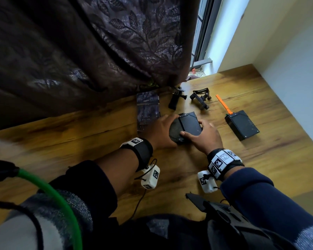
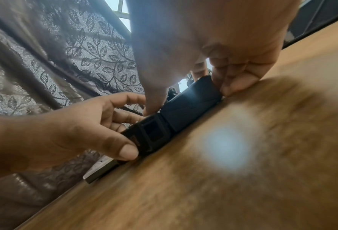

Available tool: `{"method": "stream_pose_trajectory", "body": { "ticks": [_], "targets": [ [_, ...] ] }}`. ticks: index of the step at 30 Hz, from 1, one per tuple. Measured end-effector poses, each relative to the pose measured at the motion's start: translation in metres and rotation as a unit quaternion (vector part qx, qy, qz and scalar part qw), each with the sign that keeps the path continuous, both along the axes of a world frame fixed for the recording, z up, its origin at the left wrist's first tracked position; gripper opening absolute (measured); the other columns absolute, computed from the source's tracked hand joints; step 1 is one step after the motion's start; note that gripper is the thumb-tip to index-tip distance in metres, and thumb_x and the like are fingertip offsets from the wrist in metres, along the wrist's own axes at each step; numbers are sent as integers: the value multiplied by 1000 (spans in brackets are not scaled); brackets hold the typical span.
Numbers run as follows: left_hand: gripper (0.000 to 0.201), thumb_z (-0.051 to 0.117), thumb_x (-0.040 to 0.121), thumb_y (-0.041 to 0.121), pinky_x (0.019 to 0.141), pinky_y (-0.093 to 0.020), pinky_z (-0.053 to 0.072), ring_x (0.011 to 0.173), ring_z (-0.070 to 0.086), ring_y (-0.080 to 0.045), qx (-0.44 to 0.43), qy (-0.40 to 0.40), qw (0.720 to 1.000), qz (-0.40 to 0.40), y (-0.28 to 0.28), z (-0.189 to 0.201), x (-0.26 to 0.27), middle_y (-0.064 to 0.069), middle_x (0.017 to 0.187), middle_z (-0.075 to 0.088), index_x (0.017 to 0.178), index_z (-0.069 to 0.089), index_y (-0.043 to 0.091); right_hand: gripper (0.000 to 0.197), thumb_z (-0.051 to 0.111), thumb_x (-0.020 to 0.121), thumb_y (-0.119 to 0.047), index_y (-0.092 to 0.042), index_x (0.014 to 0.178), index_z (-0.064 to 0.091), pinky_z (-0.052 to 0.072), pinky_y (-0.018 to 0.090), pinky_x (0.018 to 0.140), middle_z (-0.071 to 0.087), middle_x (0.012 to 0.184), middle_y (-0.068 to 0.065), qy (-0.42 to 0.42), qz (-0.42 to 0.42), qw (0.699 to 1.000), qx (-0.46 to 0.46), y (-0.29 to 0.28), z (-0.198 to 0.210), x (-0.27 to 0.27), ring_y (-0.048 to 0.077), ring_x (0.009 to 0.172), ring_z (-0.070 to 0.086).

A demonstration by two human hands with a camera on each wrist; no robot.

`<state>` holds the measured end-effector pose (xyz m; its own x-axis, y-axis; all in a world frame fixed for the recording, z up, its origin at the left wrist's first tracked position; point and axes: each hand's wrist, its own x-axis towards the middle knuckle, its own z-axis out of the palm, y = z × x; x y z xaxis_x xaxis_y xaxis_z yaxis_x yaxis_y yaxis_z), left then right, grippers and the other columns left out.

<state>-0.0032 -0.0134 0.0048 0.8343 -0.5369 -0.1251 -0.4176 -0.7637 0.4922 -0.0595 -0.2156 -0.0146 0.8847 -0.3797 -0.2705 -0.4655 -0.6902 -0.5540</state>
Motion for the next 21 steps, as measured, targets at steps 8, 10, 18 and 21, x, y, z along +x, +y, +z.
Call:
{"method": "stream_pose_trajectory", "body": {
  "ticks": [8,10,18,21],
  "targets": [
    [114,97,48,46,93,-37,59,114,65,-19,-79,47,996,0,27,7,-30,-2,134,64,145,38,36,78,67,82,-69,-23,143,50,51,41,99,59,132,9,-11,9,1000,-5,8,-1,-22,27,121,56],
    [114,98,48,45,94,-37,59,112,66,-18,-97,52,994,-5,36,6,-38,-2,131,65,145,38,36,72,67,83,-66,-25,139,50,49,42,100,55,128,8,-40,3,999,-28,14,2,-30,29,120,53],
    [121,100,49,43,100,-35,55,122,60,-19,-112,63,992,-11,96,7,-70,-1,140,58,148,31,42,58,65,87,-65,-24,129,60,57,33,81,69,108,-5,-4,133,991,24,72,20,-57,10,92,64],
    [119,99,51,41,102,-39,54,123,59,-20,-109,75,991,-8,130,11,-82,-1,140,56,148,28,46,58,68,87,-63,-28,132,59,57,31,81,72,112,-2,113,165,972,126,109,26,-59,12,94,69]
  ]
}}
